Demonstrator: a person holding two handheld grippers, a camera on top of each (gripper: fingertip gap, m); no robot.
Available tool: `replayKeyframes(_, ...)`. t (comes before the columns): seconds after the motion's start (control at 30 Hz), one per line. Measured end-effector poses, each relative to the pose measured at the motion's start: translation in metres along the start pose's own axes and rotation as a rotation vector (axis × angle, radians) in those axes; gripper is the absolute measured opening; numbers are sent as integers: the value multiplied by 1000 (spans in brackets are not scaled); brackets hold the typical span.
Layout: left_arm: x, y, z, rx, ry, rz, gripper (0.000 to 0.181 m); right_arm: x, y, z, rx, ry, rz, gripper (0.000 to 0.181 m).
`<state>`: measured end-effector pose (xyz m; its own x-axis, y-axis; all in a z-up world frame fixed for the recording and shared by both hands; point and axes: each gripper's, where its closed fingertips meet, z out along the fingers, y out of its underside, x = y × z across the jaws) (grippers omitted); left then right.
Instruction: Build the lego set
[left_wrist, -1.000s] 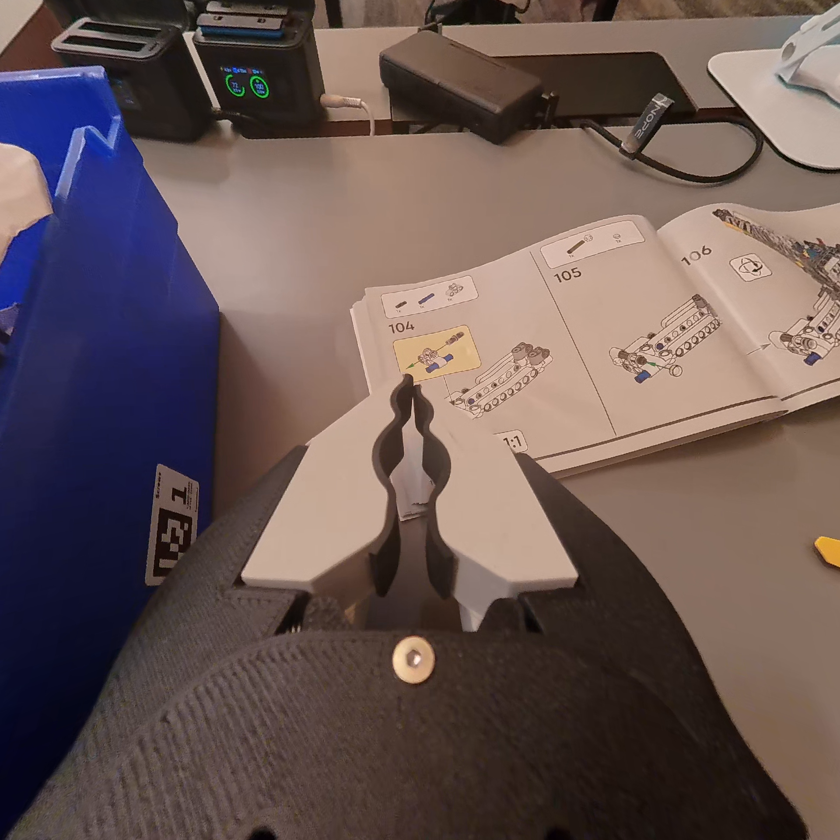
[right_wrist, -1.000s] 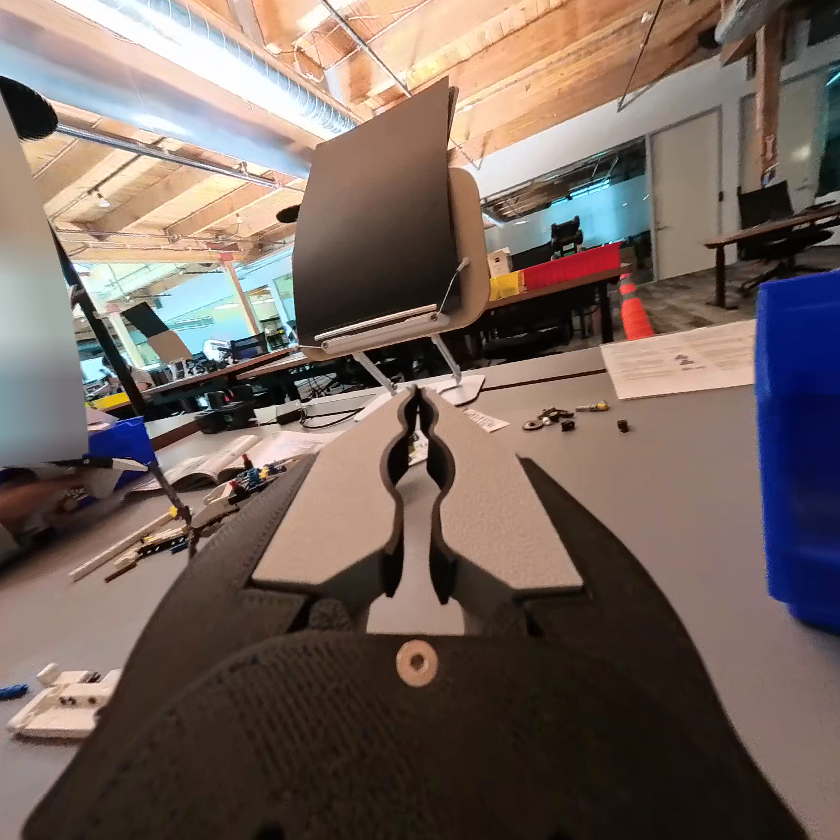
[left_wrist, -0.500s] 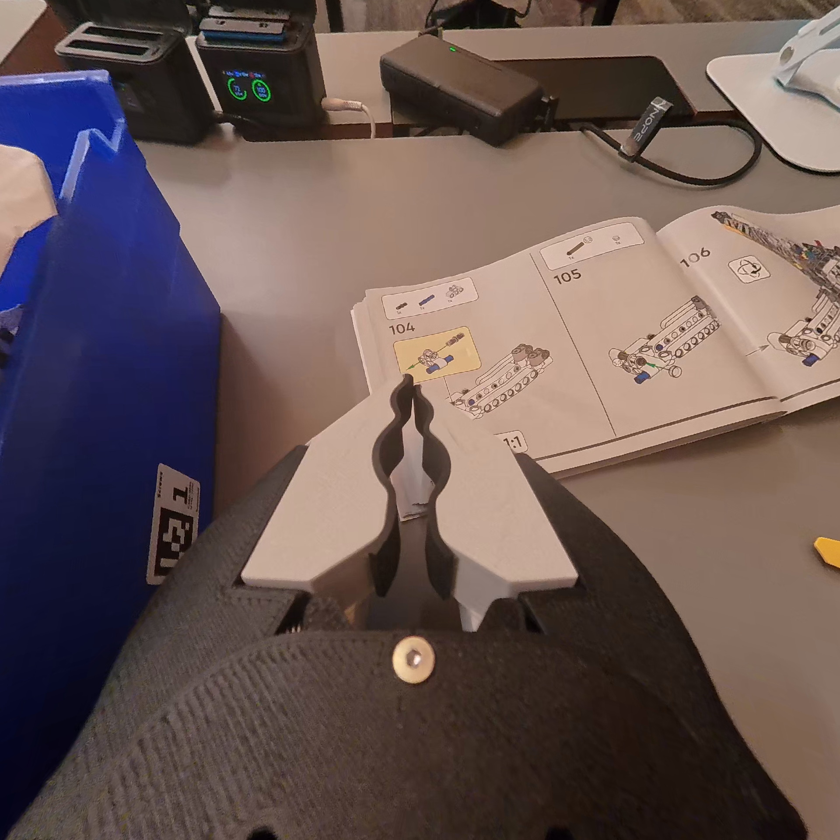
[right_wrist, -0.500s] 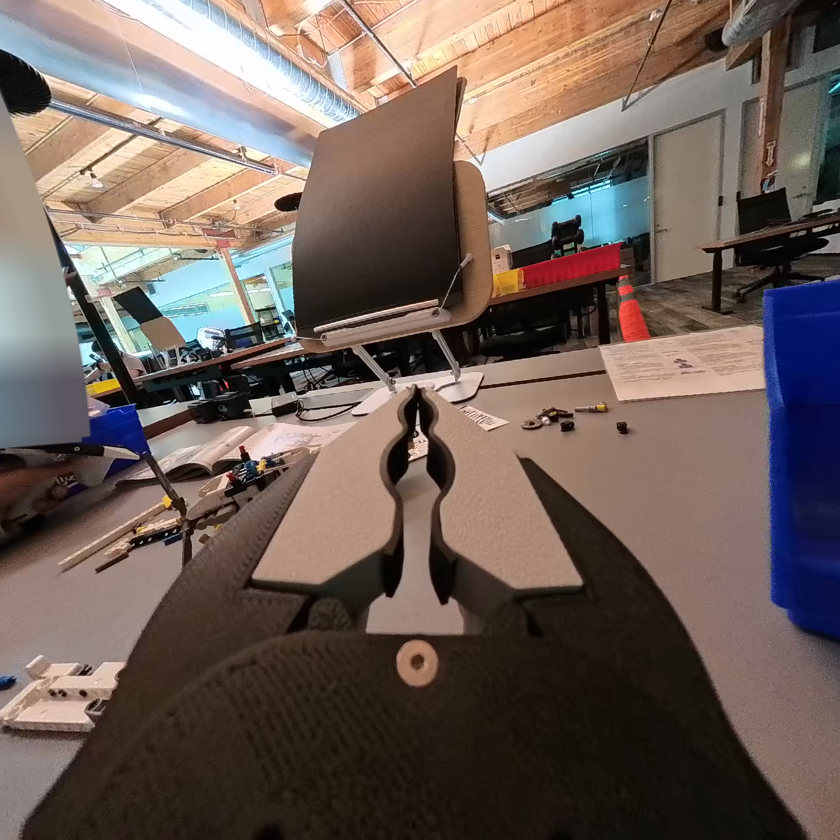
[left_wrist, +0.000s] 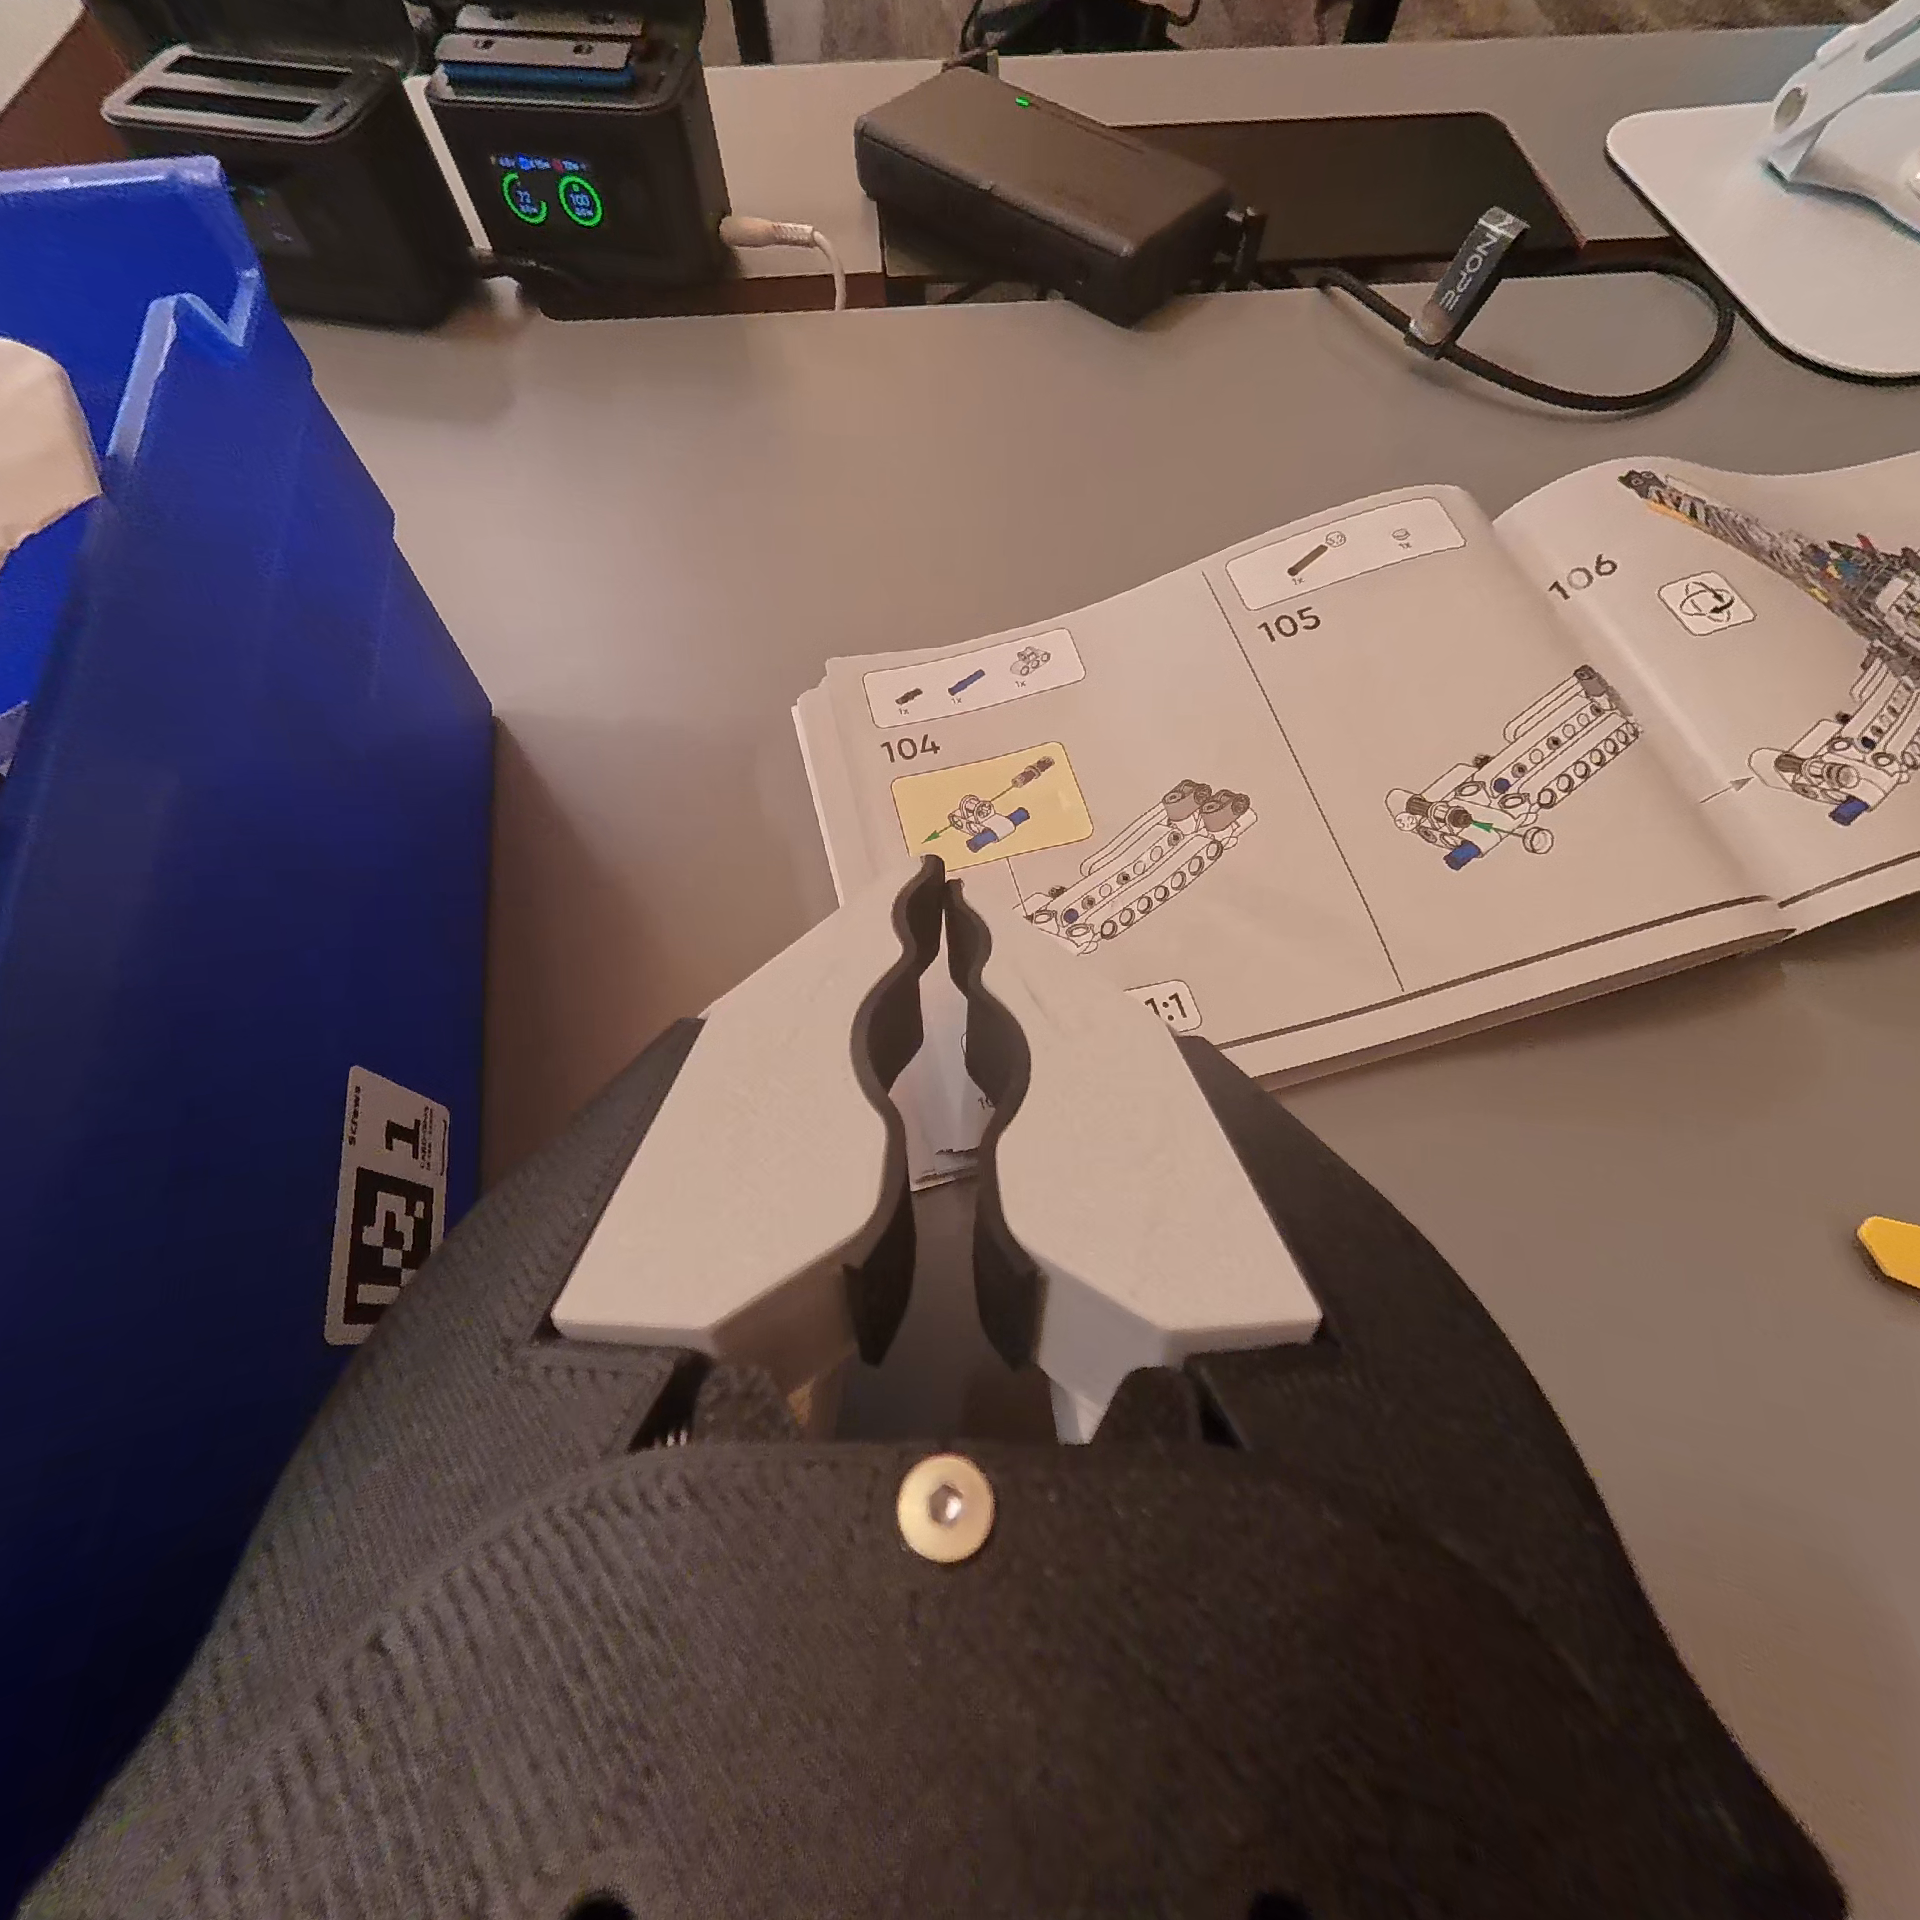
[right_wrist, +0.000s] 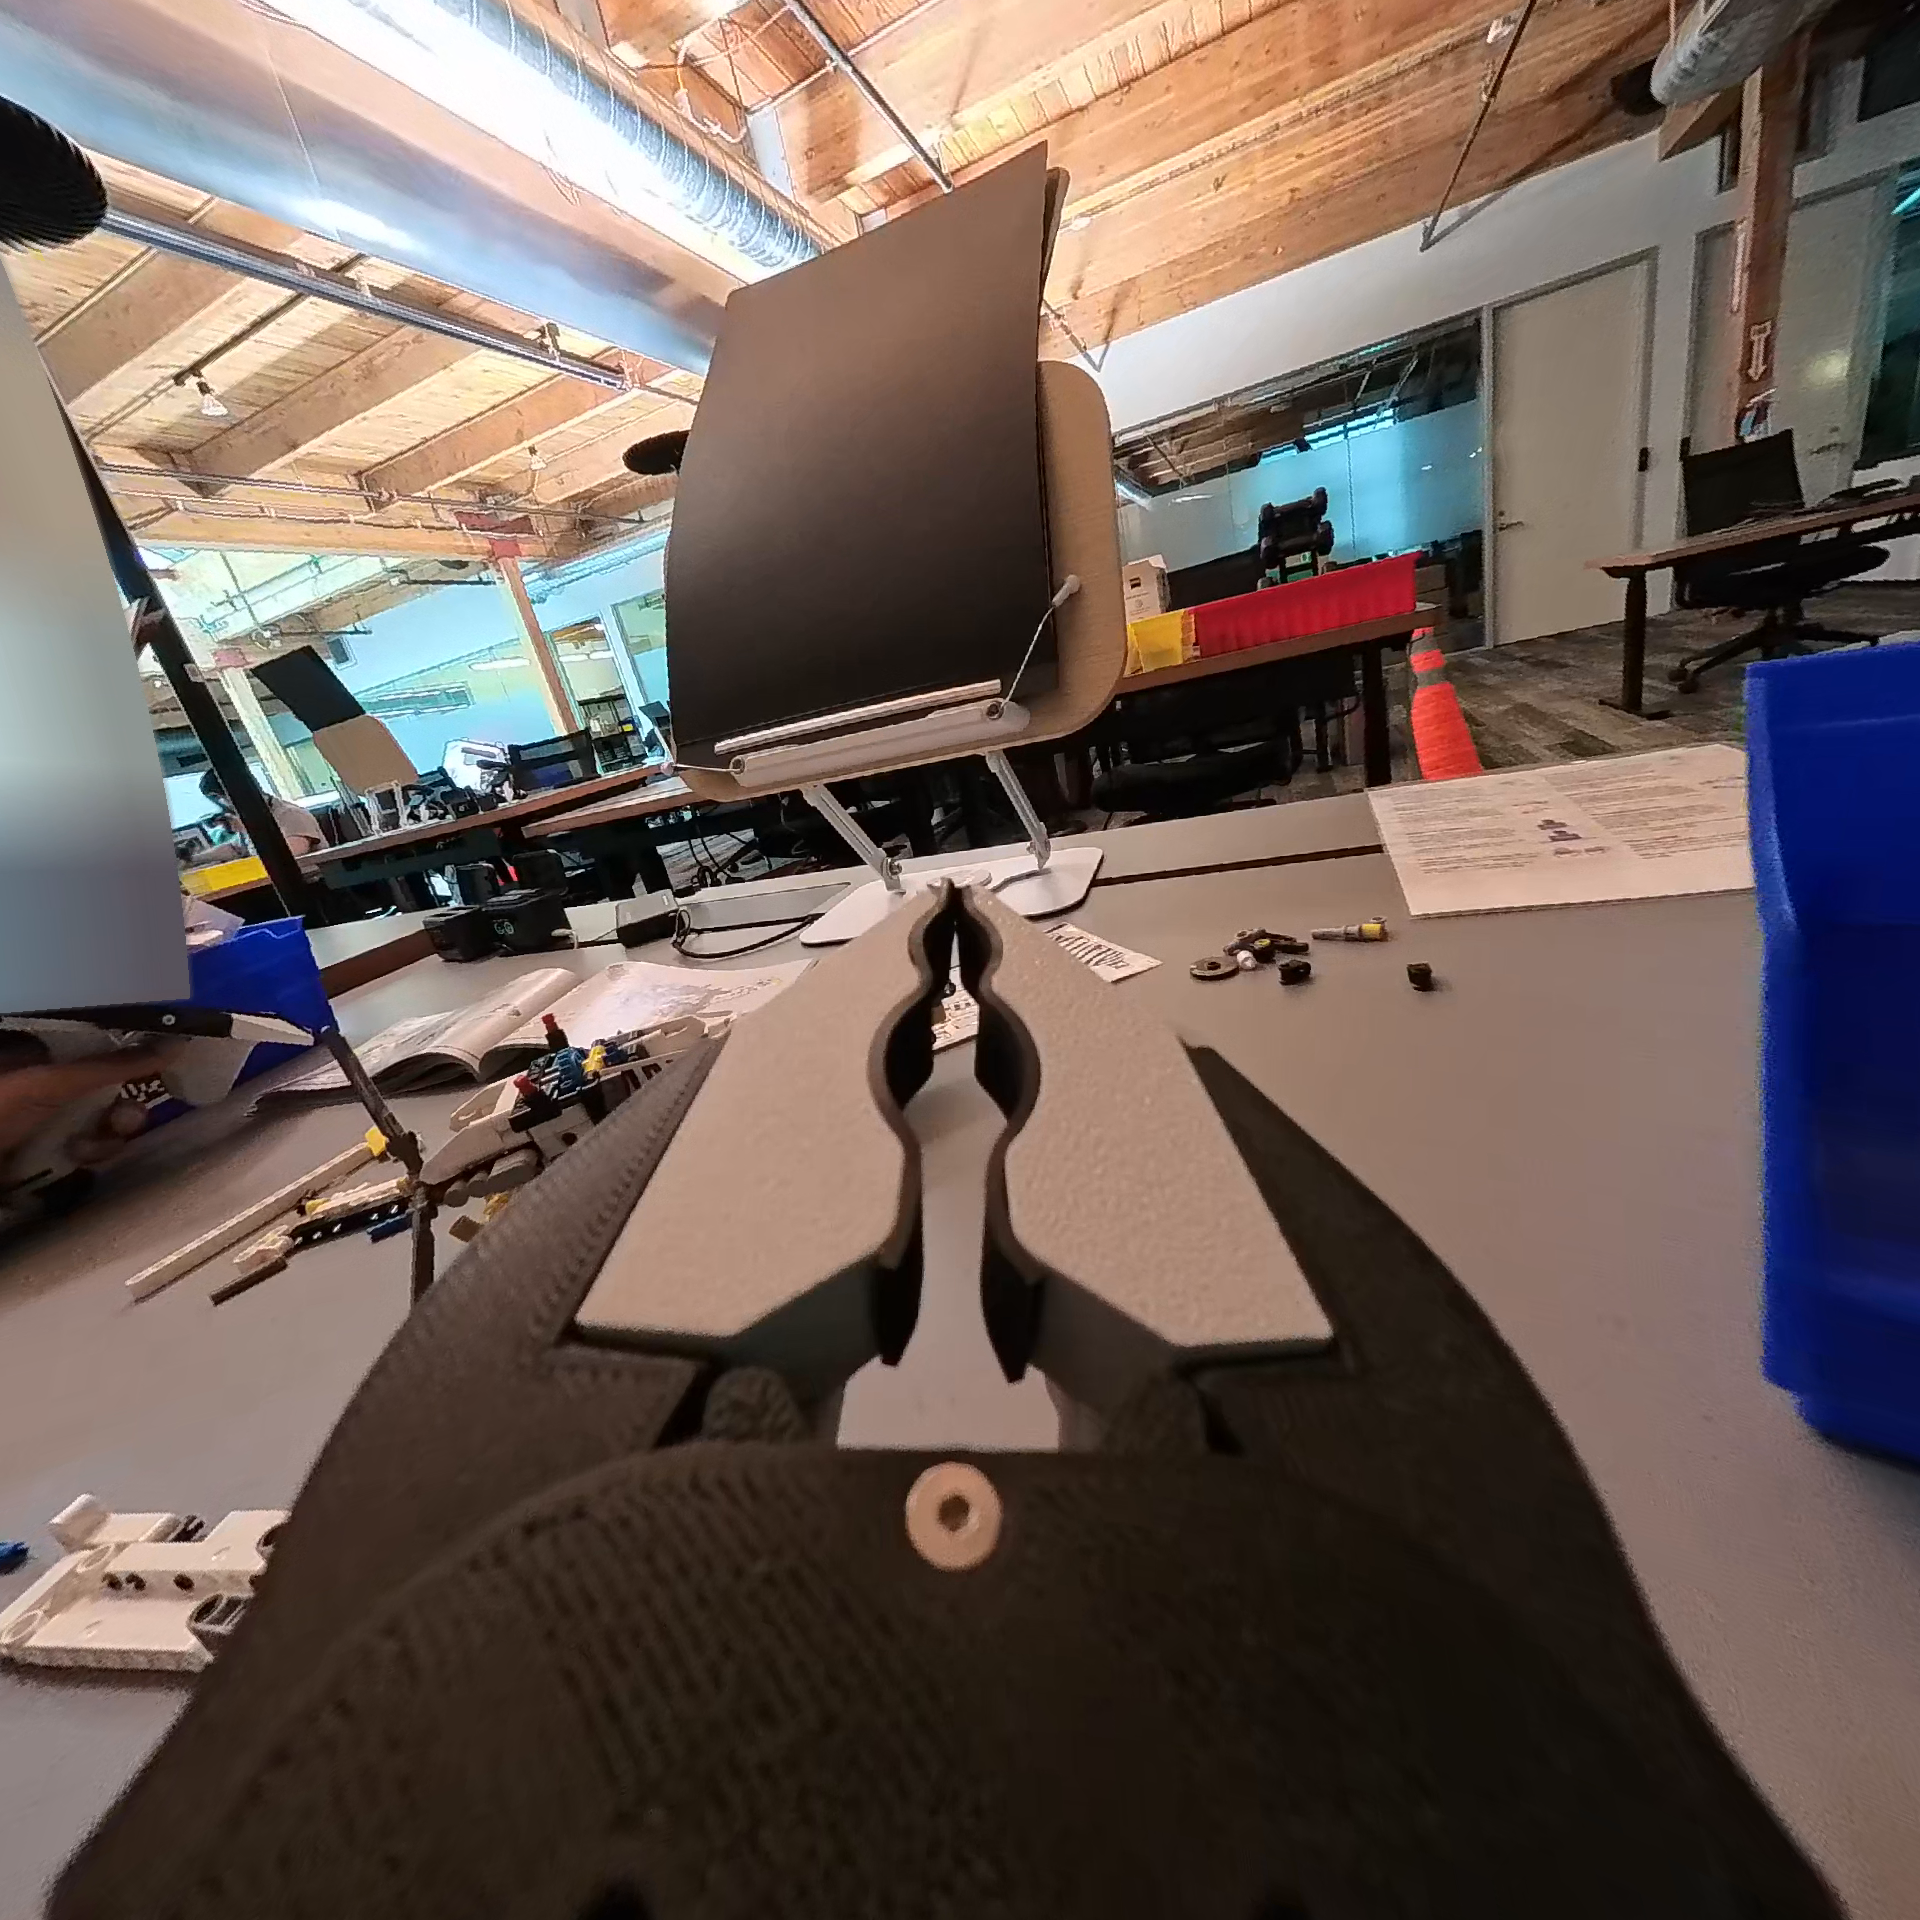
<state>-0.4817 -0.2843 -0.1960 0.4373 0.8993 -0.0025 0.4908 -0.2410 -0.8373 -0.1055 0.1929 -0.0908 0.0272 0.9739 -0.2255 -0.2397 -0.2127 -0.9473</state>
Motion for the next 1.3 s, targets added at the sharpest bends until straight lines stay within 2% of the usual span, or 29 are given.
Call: replayKeyframes(1.3, 1, 0, 0, -1, 1, 7, 0, -2, 0, 1, 0, -4, -8, 0)
